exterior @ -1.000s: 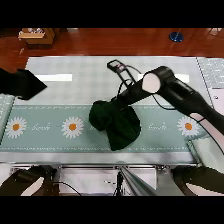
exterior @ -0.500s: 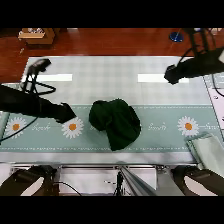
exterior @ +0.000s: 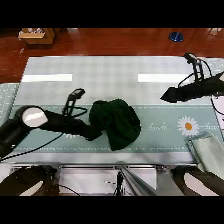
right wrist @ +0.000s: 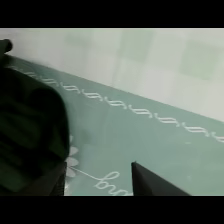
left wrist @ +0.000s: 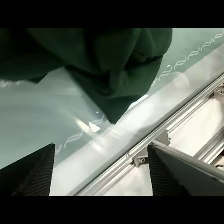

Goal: Fold the shirts.

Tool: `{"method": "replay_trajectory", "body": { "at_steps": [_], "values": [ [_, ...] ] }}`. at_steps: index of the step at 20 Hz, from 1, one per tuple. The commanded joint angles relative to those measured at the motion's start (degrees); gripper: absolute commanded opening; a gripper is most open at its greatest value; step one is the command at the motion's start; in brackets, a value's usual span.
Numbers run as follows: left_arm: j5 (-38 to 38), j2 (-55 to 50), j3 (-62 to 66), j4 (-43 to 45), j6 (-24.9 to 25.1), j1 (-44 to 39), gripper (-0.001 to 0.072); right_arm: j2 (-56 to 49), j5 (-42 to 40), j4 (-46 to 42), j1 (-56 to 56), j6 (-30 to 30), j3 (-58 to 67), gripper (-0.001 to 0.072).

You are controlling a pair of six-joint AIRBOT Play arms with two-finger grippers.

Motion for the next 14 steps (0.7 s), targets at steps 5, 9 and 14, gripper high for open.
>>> {"method": "replay_trajectory", "body": {
  "at_steps": [5, 9, 14],
  "values": [
    [13.8, -13.1, -1.2, -0.9, 1.0, -10.8, 0.0714, 0.0, 0.6, 6.2, -0.5, -2.8, -3.7, 0.0497],
    [17.0, -17.4, -1.1, -1.6, 2.7, -13.0, 0.0714, 0.0, 2.2, 9.7, -0.5, -4.4, -3.8, 0.0496],
    [23.5, -17.9, -1.1, -1.7, 2.7, -13.3, 0.0714, -3.0, 3.4, 13.9, -0.5, -5.8, -5.6, 0.0496]
  ]
}}
